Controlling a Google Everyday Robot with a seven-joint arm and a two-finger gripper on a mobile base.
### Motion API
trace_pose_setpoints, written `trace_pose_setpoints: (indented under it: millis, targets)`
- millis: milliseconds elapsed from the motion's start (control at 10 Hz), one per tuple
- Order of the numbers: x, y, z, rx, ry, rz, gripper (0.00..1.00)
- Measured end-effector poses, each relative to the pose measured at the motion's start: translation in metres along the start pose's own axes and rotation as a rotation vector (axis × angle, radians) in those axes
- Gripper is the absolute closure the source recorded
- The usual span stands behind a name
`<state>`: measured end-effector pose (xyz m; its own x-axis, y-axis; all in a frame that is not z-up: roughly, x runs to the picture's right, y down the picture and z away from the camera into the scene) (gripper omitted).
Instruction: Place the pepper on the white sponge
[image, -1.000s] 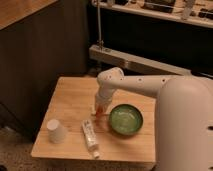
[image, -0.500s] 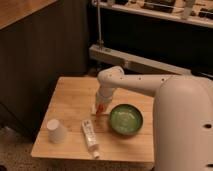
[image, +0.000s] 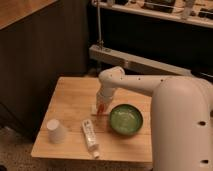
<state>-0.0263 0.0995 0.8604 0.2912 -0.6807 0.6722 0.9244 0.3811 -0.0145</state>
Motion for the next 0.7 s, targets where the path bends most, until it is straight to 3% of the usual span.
trace_pose_setpoints:
  millis: [300,700]
  targets:
    - [0.0049,-0.0041,0.0089,-0.006,-0.011,-0.012,0.98]
    - [0.0053,-0.0048,0.0070,-0.012,-0.007,-0.019,0.61]
